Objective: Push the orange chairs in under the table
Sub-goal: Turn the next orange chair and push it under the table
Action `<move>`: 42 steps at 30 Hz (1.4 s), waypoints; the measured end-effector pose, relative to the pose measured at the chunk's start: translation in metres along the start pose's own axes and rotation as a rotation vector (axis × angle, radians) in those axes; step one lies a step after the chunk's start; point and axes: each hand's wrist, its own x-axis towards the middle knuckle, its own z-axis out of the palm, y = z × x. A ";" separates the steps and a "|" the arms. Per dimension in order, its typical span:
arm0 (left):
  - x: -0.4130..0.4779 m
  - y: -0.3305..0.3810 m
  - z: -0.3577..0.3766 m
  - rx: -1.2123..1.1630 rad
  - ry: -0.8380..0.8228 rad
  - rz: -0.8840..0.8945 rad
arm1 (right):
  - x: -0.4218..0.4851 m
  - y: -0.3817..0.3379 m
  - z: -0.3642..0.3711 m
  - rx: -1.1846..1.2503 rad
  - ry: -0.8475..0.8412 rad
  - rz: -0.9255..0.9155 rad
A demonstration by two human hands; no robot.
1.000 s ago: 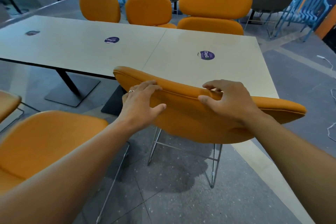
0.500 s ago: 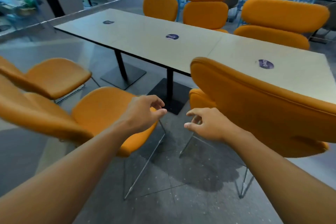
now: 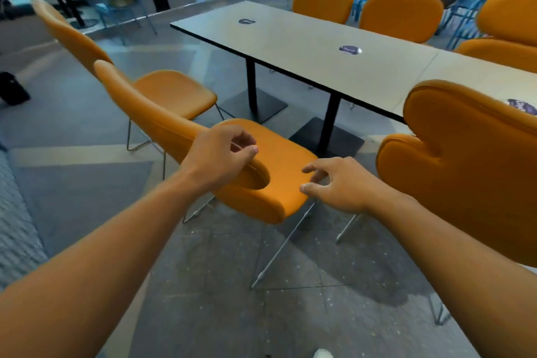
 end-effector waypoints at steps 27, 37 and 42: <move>0.119 -0.200 -0.103 0.343 0.186 -0.219 | 0.195 -0.181 0.041 -0.230 -0.299 -0.260; 0.134 -0.236 -0.074 0.239 0.156 -0.106 | 0.181 -0.178 0.038 -0.128 -0.248 -0.234; 0.124 -0.244 -0.078 0.301 0.118 0.092 | 0.178 -0.176 0.032 -0.082 -0.219 -0.212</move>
